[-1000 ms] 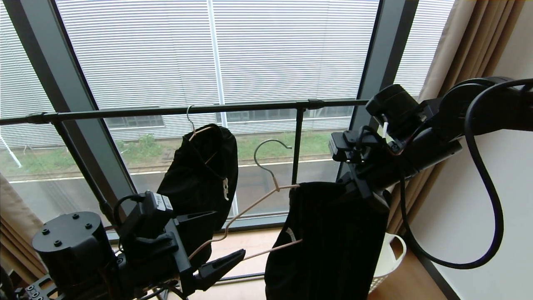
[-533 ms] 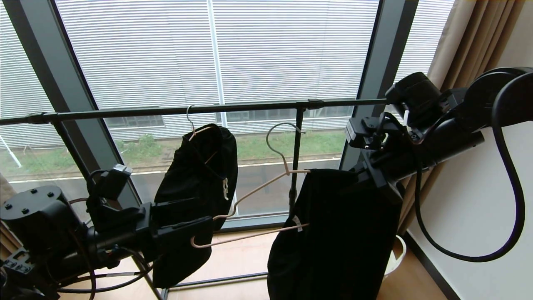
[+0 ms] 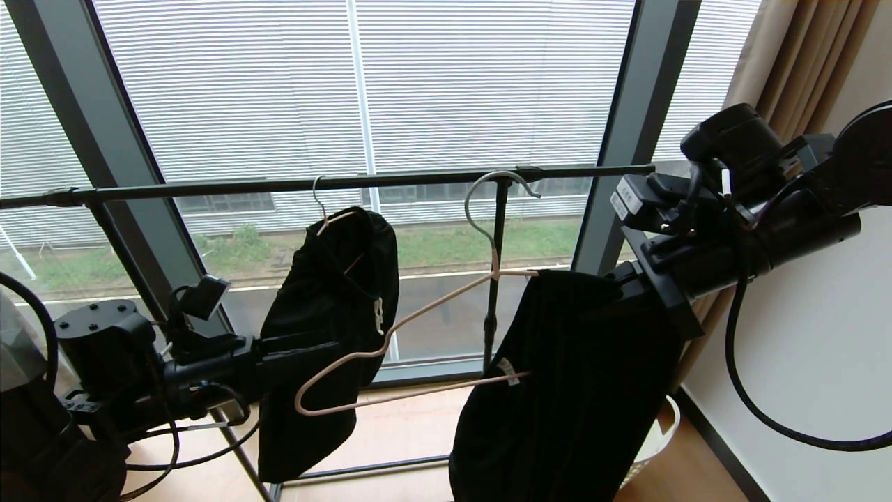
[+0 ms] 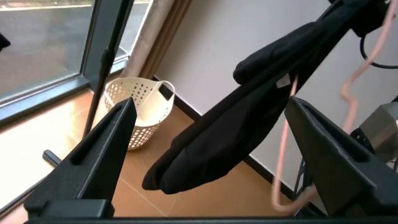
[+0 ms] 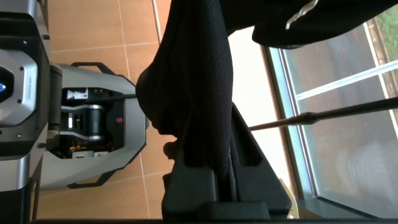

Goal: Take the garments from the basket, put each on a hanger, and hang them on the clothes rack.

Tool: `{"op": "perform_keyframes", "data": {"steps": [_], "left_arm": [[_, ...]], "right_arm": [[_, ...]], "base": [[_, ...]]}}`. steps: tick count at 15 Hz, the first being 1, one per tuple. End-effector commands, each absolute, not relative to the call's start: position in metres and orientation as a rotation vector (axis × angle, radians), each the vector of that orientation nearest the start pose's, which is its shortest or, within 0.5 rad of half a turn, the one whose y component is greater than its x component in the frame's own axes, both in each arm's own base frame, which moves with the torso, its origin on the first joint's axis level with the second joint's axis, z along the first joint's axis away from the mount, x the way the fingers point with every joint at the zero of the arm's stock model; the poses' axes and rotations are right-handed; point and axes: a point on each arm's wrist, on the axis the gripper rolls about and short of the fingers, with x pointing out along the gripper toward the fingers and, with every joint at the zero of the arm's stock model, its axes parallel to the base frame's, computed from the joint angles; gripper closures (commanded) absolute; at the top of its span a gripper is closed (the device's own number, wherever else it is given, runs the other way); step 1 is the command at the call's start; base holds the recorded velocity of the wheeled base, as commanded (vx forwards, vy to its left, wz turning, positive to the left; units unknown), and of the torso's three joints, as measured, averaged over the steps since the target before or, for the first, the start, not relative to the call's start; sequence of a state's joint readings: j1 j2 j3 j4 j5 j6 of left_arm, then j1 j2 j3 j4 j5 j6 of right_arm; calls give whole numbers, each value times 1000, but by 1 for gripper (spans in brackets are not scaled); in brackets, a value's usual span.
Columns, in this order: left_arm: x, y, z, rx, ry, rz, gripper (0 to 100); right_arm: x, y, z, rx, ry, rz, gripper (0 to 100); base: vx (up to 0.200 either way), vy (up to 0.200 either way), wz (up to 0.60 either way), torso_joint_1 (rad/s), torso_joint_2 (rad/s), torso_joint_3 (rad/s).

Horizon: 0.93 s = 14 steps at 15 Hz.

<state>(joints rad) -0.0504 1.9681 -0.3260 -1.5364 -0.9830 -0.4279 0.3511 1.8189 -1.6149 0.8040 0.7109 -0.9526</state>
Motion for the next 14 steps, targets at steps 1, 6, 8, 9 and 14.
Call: {"op": "perform_keyframes", "data": {"steps": [1,6,8,9,14], "left_arm": [[266,-52,76,-448,374,-1013,0],[239,-94,67,-432,453,-1103,0],[232,-104,65,-426,476,-1121,0],[230,-109,63,-422,482,-1121,0],[222,-119,58,-414,524,-1151,0]], "right_arm": [[285,121,251,-582,461,1373,100],[285,130,250,-559,397,1419,100],[284,134,243,-542,383,1440,100],[283,135,243,-539,366,1446,100],[277,141,243,-536,352,1477,100]], "base": [[0,0,0,0,0,0],[0,0,0,0,0,0],[0,0,0,0,0,0],[0,0,0,0,0,0],[0,0,0,0,0,0]]}}
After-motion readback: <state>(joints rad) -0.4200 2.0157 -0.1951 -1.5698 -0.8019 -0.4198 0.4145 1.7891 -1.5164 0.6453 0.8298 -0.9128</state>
